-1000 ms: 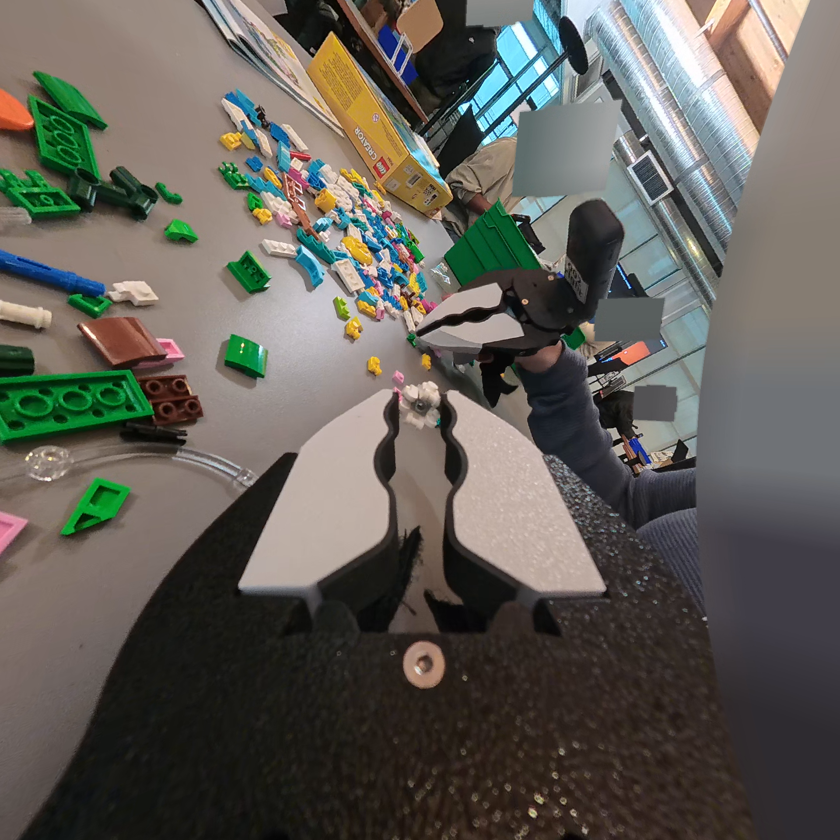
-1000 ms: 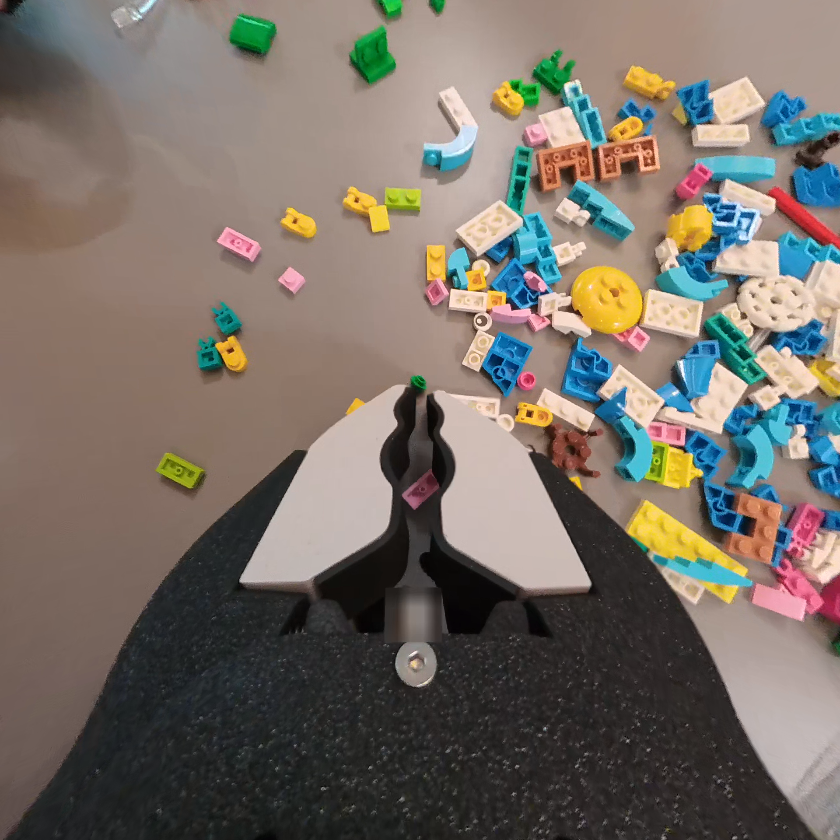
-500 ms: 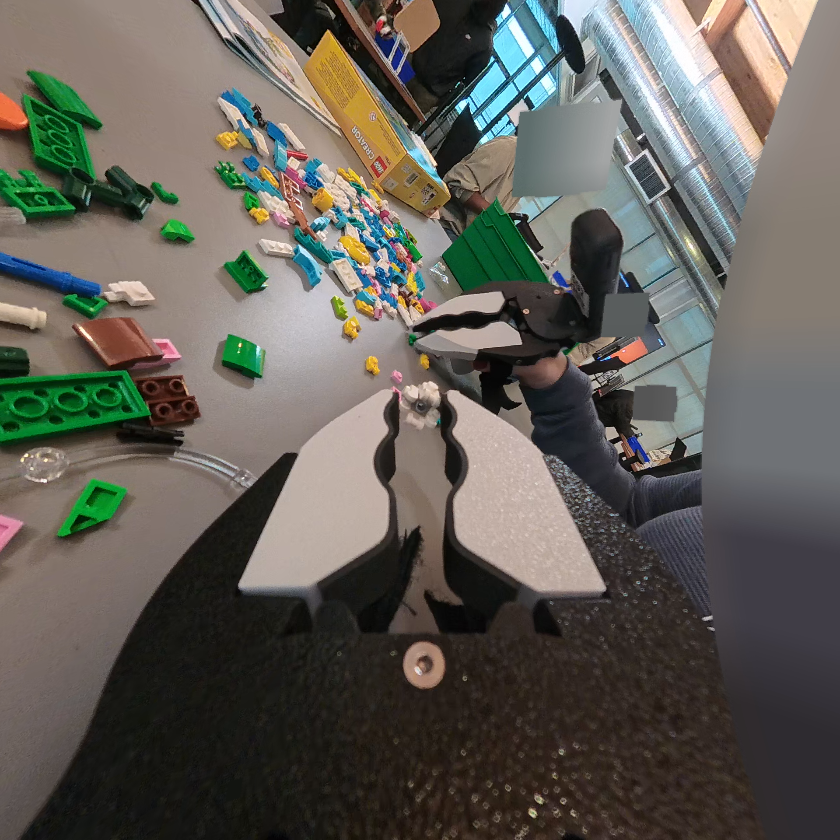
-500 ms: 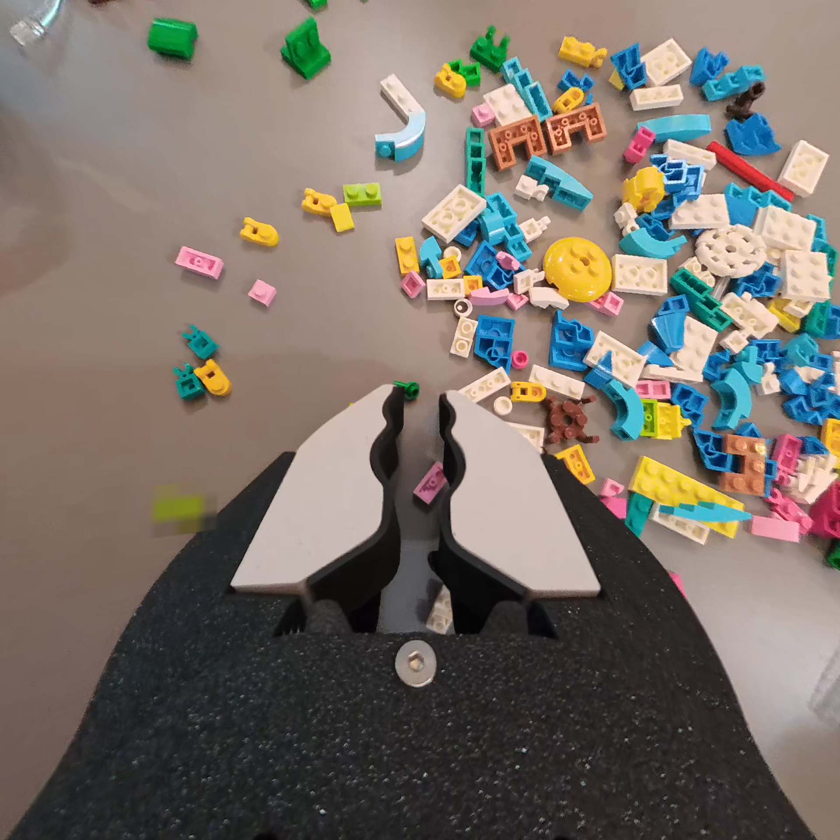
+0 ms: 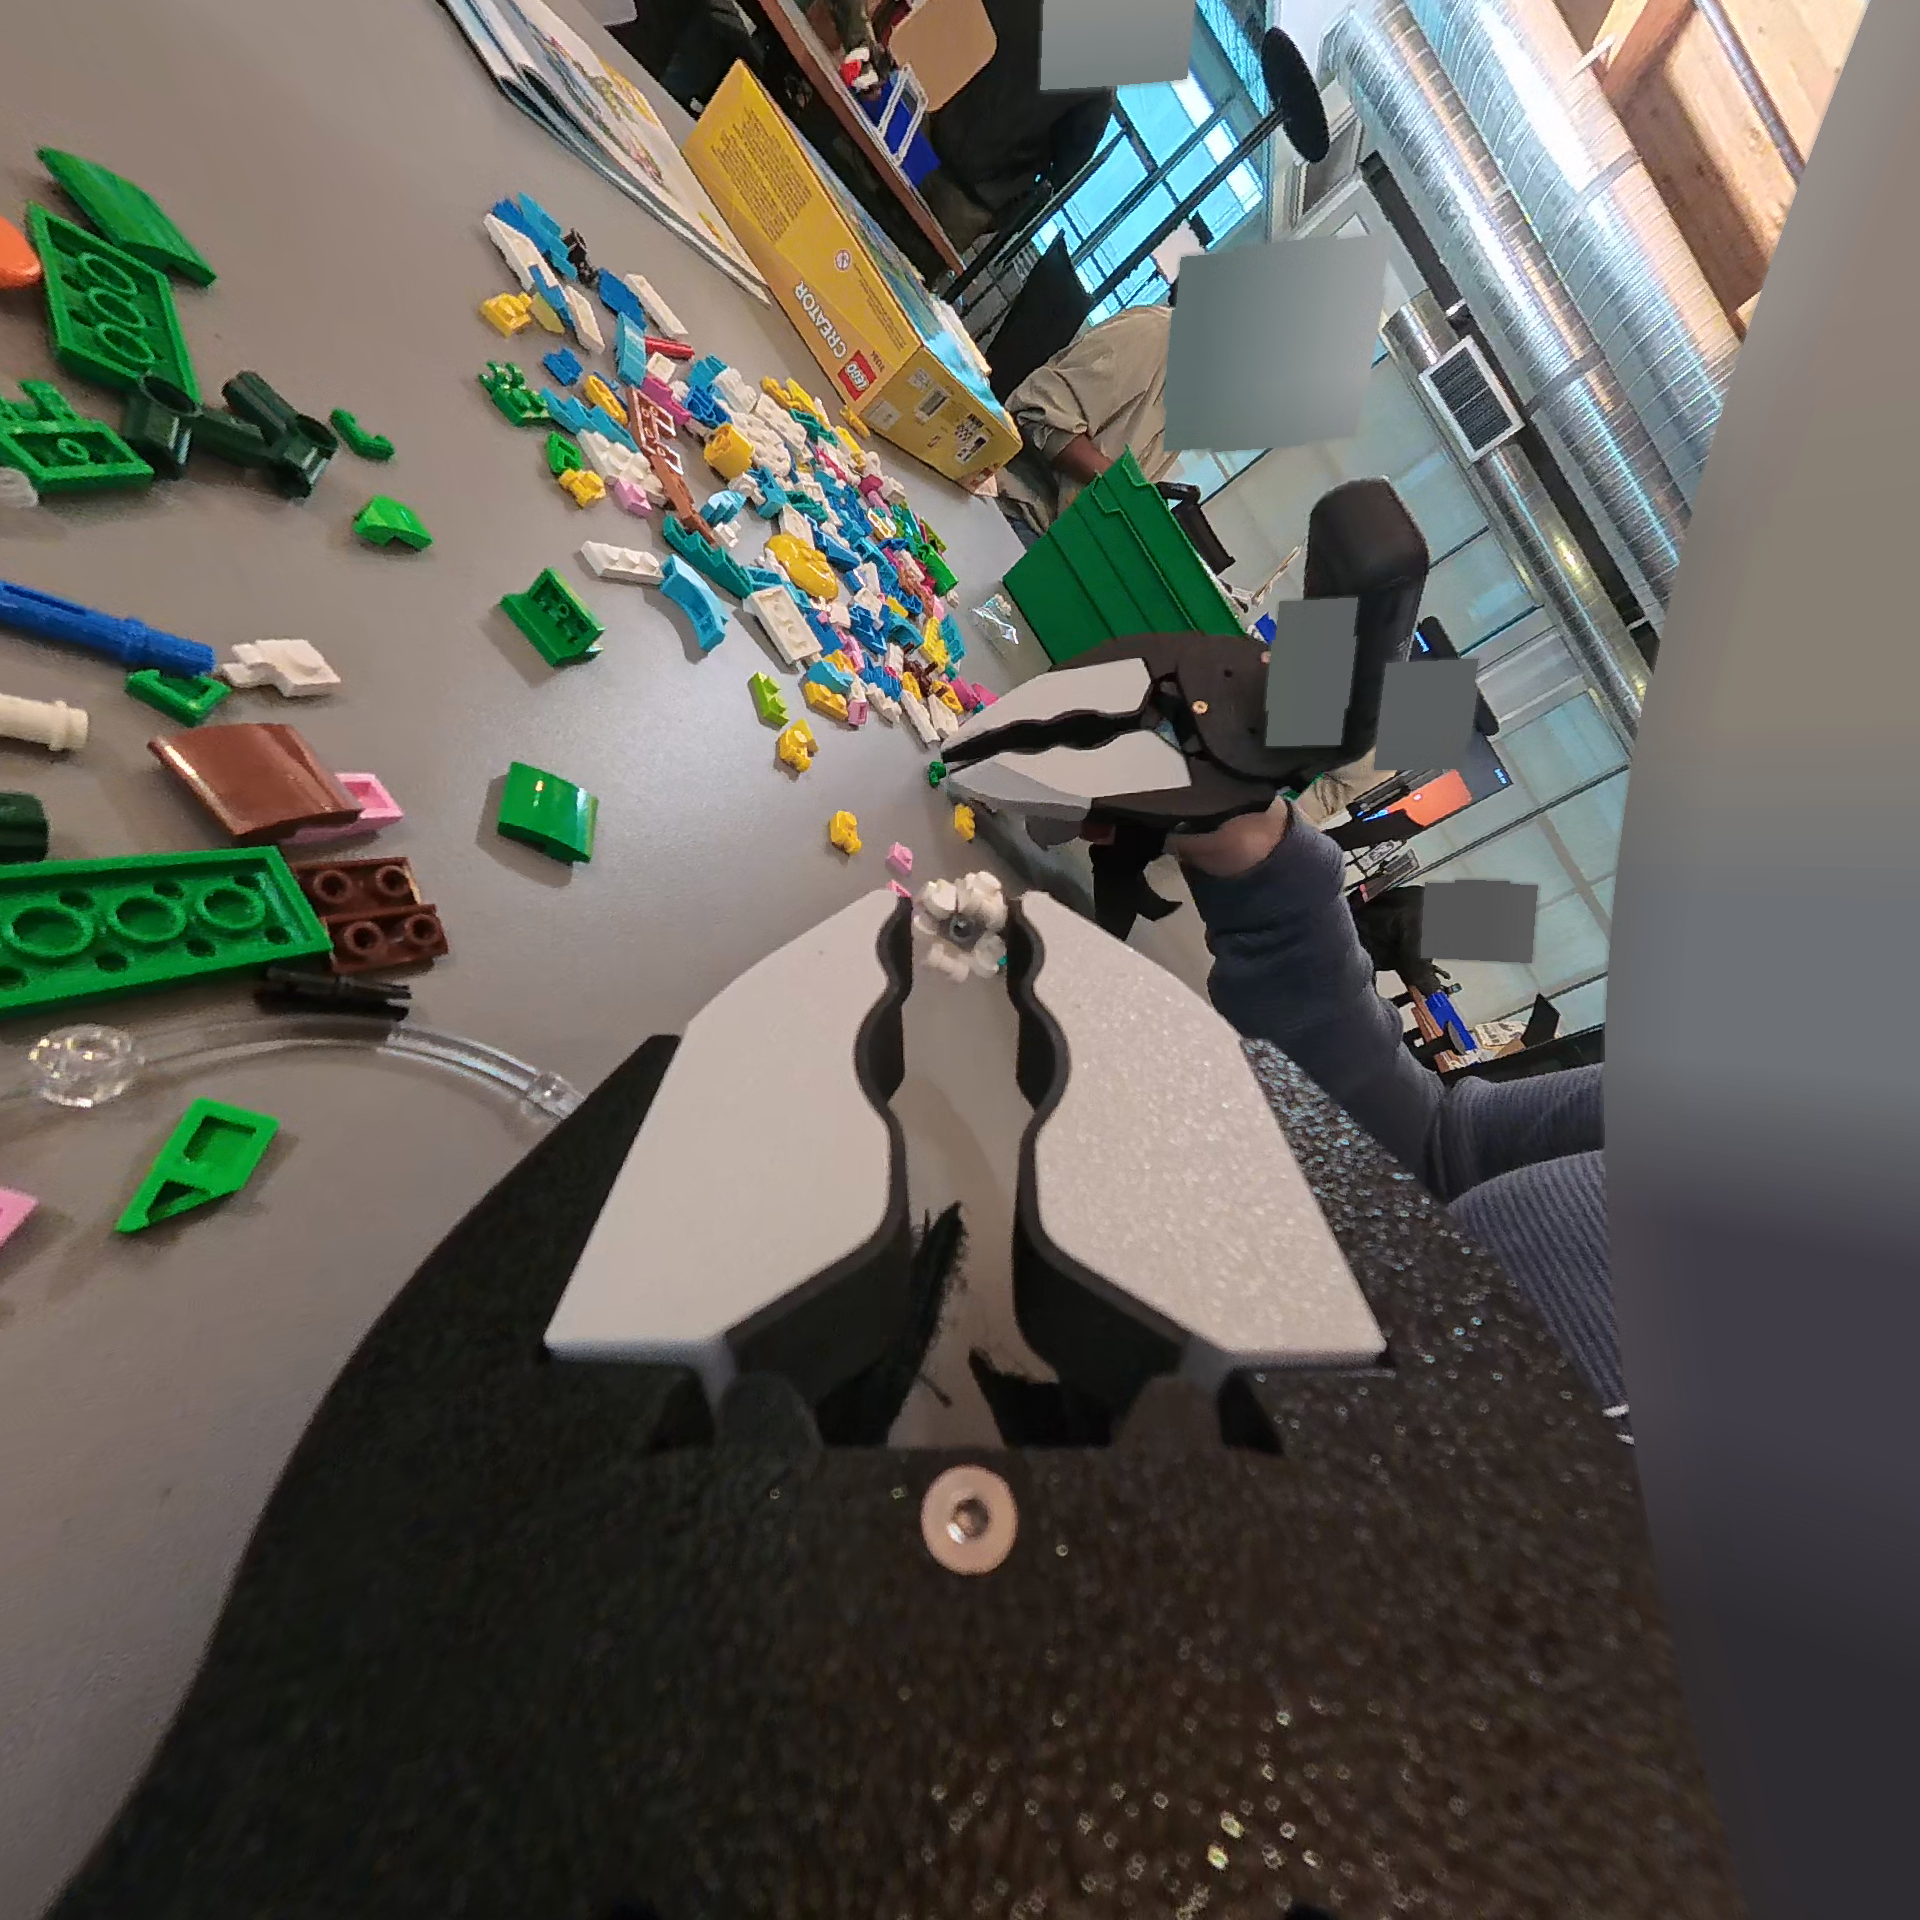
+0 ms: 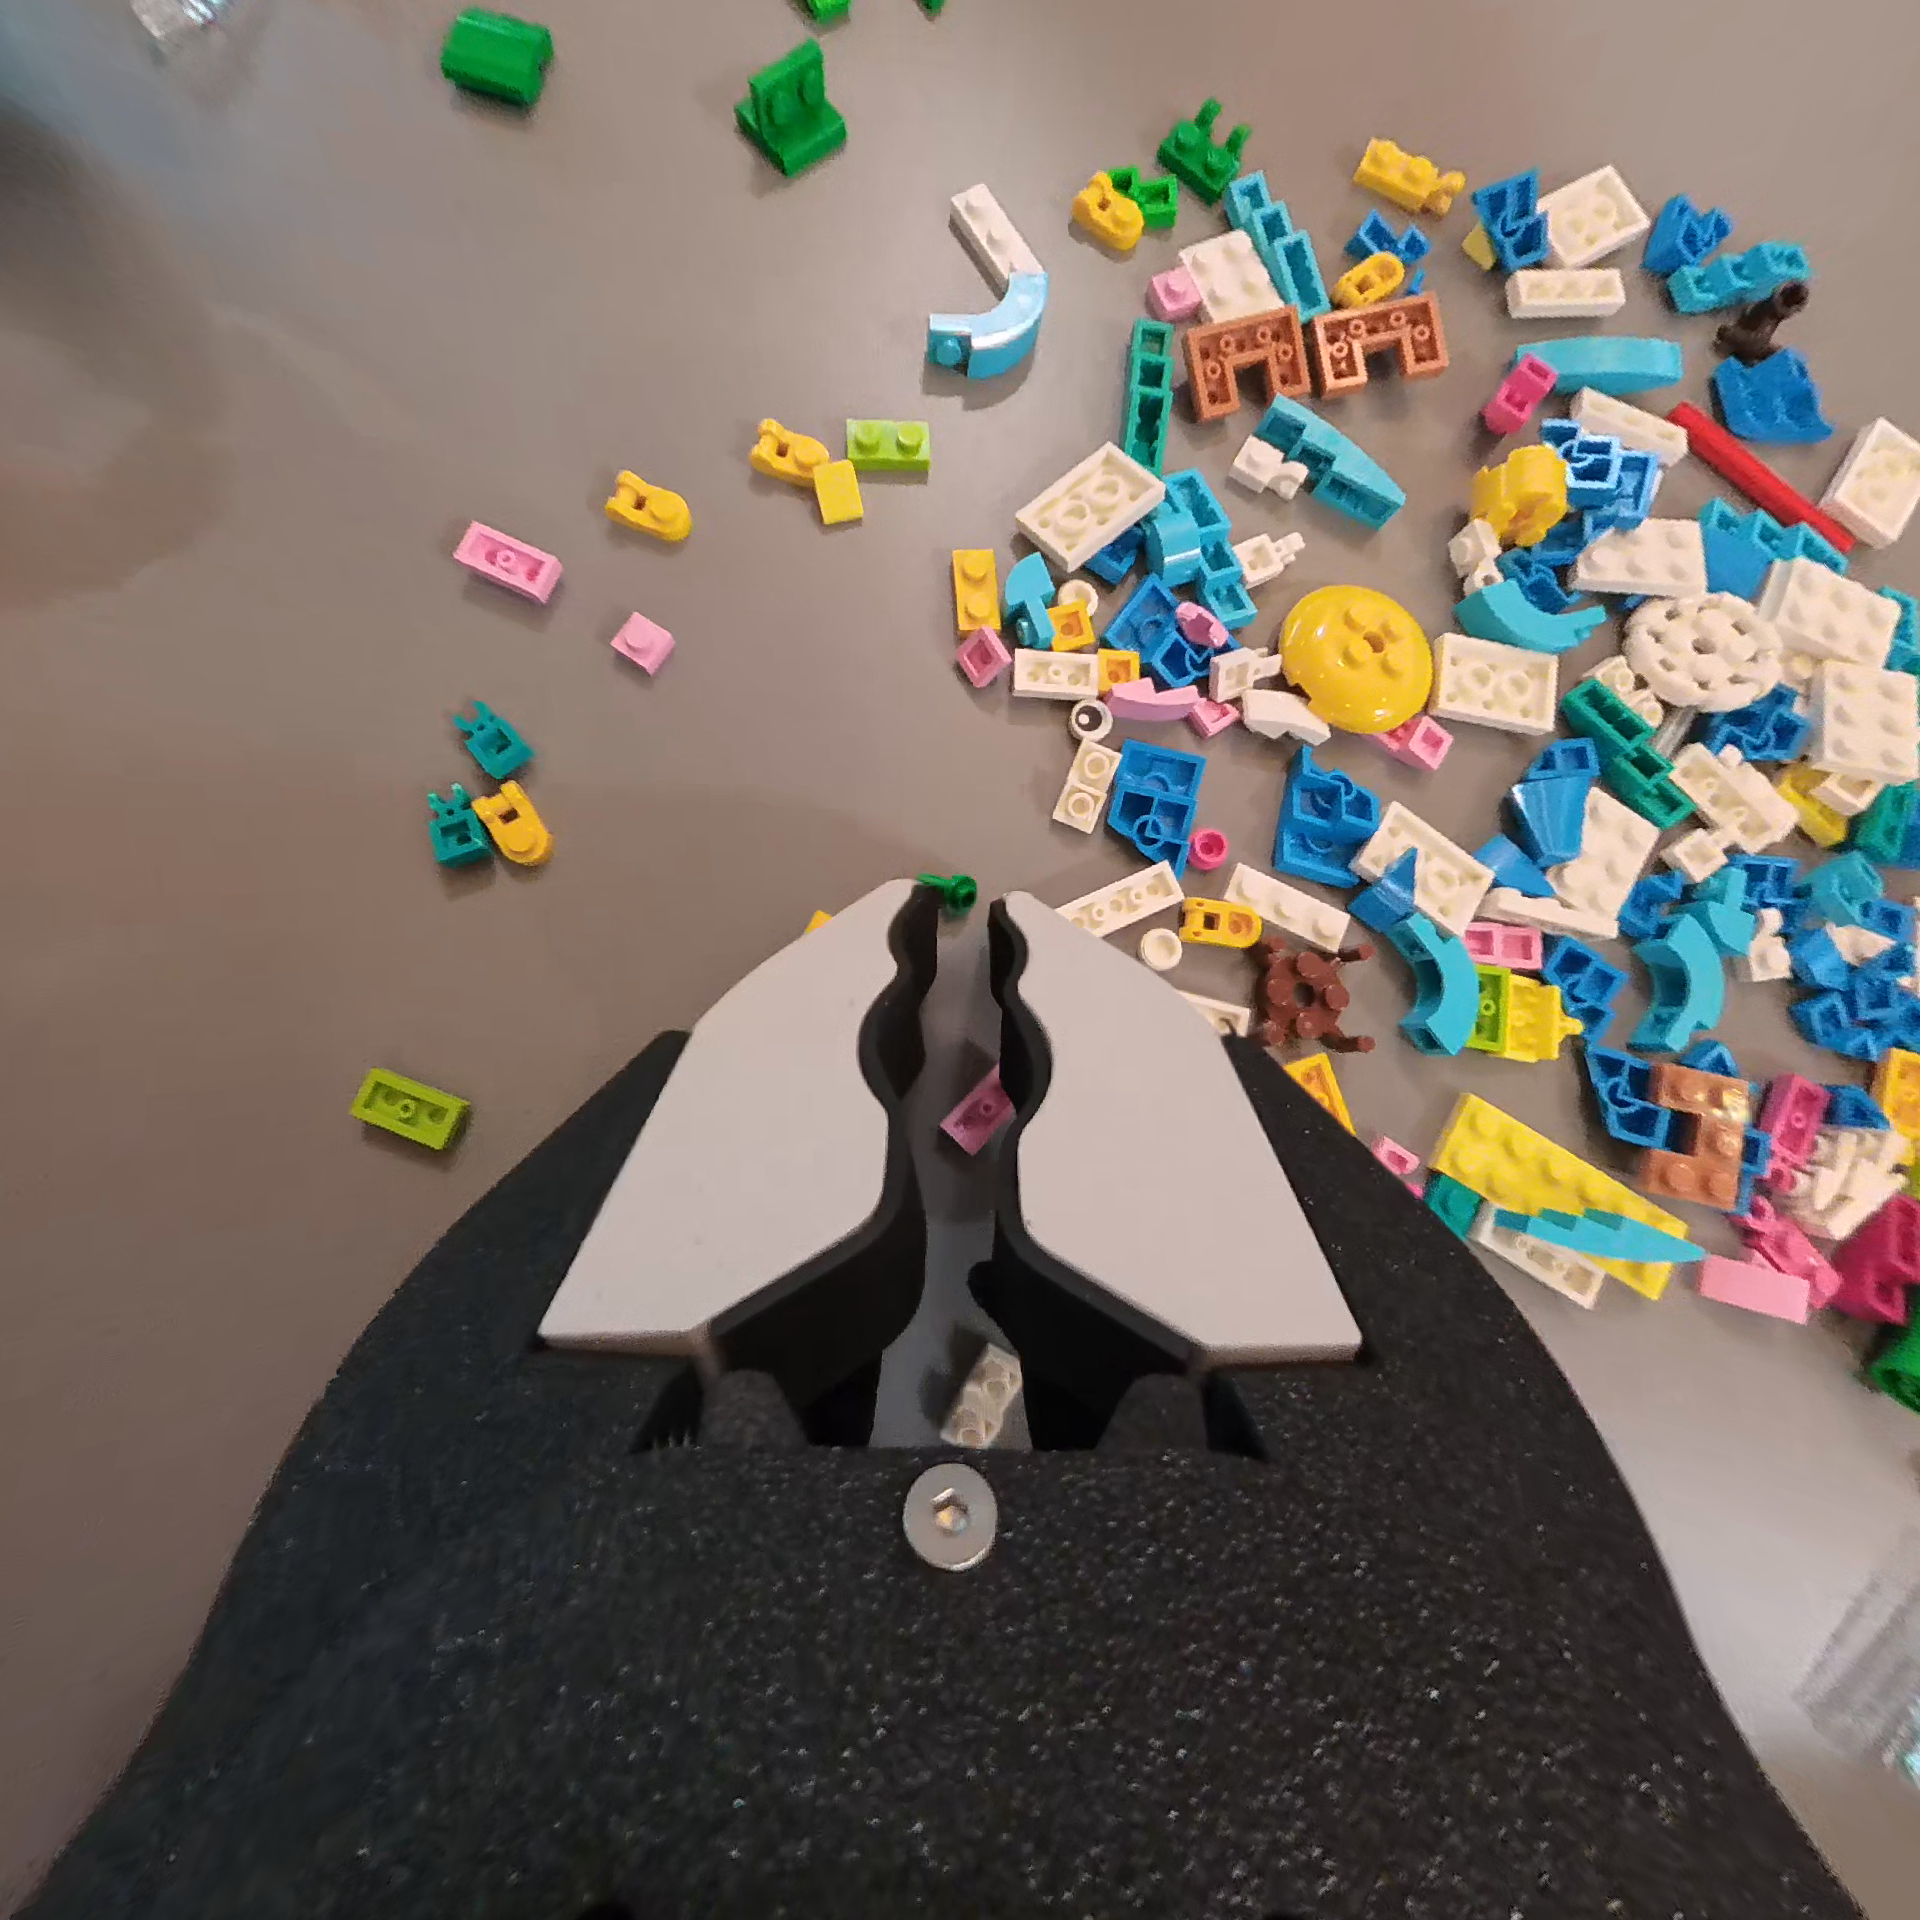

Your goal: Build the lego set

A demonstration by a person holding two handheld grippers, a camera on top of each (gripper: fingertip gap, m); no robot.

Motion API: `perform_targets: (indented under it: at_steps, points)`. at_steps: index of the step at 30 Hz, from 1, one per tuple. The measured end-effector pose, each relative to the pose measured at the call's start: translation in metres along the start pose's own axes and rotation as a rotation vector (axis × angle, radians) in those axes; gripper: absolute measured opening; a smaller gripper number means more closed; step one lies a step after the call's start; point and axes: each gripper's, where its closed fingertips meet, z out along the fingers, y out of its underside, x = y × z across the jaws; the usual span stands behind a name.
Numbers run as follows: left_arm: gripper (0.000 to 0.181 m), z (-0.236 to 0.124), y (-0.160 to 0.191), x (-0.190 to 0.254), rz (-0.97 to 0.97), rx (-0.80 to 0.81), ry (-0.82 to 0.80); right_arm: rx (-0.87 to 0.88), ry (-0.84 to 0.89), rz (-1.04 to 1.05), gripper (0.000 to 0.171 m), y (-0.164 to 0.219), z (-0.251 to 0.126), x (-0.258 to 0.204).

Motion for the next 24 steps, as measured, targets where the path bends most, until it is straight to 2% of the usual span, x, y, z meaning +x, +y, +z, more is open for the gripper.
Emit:
perform_targets:
  at_steps: [4, 18, 24]
  points:
    - [0.017, 0.000, 0.000, 0.000, -0.001, -0.004, 0.002, 0.005, -0.065, 0.025, 0.009, 0.001, 0.001, -0.006]
    - [0.017, 0.000, 0.001, 0.000, -0.003, -0.008, 0.006, -0.008, 0.003, -0.092, 0.004, -0.008, 0.013, 0.012]
    - [0.017, 0.000, 0.001, 0.001, -0.005, -0.008, 0.009, 0.042, -0.012, 0.146, 0.006, -0.010, 0.001, 0.002]
